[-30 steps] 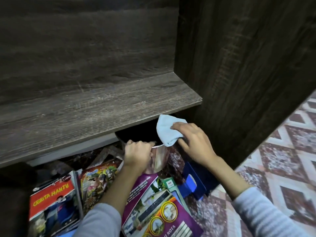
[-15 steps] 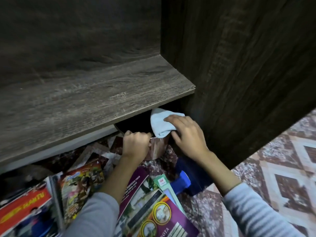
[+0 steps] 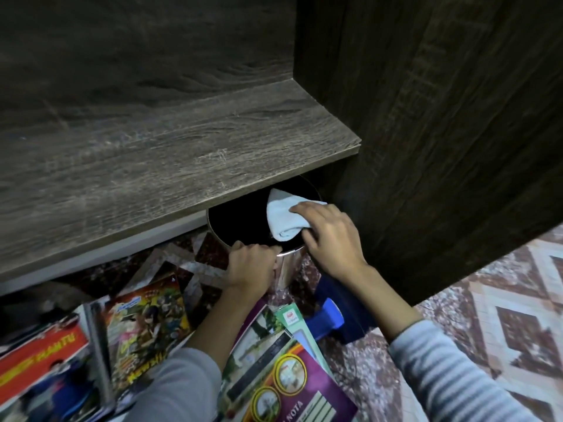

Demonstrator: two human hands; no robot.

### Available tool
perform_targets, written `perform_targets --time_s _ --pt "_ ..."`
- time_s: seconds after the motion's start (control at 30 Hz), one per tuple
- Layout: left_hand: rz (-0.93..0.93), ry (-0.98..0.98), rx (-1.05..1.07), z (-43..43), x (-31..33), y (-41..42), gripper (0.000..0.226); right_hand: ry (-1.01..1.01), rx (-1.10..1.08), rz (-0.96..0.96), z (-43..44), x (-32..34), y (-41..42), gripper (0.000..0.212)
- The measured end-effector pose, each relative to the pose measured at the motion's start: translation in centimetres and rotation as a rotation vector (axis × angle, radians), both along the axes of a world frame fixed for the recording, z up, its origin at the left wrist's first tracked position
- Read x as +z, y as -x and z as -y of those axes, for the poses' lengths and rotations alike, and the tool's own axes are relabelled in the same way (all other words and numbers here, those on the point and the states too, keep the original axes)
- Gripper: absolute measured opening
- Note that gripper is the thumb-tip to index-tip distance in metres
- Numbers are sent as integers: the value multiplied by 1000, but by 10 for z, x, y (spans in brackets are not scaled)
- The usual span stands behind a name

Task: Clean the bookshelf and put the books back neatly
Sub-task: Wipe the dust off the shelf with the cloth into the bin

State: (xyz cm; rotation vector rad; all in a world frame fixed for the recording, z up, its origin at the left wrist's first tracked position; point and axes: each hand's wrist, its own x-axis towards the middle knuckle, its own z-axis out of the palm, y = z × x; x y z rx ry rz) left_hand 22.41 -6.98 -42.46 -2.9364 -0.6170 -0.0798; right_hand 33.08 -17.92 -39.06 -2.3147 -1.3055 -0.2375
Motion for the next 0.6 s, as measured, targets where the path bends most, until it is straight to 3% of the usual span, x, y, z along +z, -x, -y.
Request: perform_targets --time_s 0.17,0.27,0.33,0.4,0.5,0.6 --pt "-80 96 -30 -1 -6 1 28 14 -14 18 2 0 1 43" --pt "-57 205 15 -5 2 5 57 53 -16 29 2 1 0 41" --pt "52 233 43 -9 12 10 69 91 -8 25 5 2 0 45" --pt "249 247 16 -10 25 19 63 126 -7 -3 8 7 2 49" --pt "533 204 -199 -6 35 29 59 156 -33 -66 16 19 7 43" --pt "593 105 -299 6 48 33 63 143 6 -68 25 32 17 32"
